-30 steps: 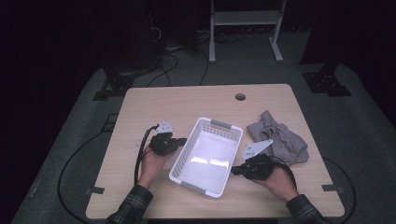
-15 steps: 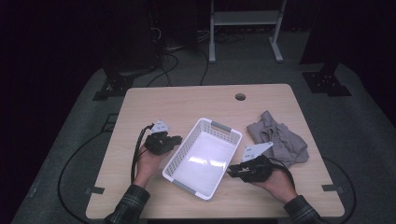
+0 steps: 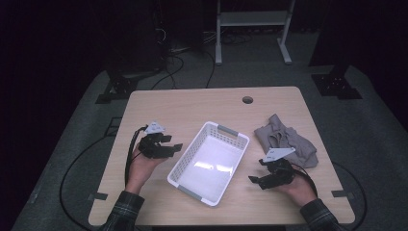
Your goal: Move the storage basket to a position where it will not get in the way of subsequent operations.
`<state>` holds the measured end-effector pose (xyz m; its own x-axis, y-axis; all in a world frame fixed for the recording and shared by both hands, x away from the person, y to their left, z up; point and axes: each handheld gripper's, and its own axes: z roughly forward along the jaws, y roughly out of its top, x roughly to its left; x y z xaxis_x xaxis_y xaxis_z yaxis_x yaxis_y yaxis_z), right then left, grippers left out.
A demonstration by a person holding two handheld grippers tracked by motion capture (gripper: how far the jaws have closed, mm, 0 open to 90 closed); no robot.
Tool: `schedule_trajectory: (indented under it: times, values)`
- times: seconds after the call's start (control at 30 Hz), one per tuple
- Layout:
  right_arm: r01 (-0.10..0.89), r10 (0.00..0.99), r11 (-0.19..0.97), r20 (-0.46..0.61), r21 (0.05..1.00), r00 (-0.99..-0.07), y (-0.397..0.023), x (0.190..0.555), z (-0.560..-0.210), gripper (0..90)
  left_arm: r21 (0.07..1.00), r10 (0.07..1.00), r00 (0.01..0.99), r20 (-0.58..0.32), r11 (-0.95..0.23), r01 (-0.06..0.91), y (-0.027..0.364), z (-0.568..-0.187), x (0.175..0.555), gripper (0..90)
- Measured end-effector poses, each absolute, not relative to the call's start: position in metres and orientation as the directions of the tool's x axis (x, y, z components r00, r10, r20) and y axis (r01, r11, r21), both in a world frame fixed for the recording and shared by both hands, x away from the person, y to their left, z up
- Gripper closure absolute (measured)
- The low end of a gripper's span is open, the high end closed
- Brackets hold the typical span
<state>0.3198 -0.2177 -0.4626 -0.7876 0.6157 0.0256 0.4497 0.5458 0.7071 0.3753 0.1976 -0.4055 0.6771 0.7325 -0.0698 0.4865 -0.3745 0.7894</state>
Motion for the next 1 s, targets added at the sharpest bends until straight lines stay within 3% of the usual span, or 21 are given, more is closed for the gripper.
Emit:
schedule_trajectory:
  times: [0.17, 0.5, 1.0]
  values:
    - [0.453, 0.629, 0.581, -0.019, 0.676, -0.777, -0.214, 0.323, -0.473, 10.4, 0.787, 0.733, 0.675, -0.084, -0.367, 0.496, 0.200, -0.402, 0.371, 35.3]
    - [0.470, 0.640, 0.565, 0.000, 0.678, -0.769, -0.213, 0.328, -0.483, 2.5, 0.765, 0.702, 0.704, -0.104, -0.397, 0.508, 0.188, -0.410, 0.357, 35.9]
    - [0.457, 0.635, 0.554, 0.002, 0.696, -0.772, -0.215, 0.330, -0.485, 2.2, 0.703, 0.669, 0.738, -0.089, -0.482, 0.522, 0.168, -0.421, 0.349, 68.8]
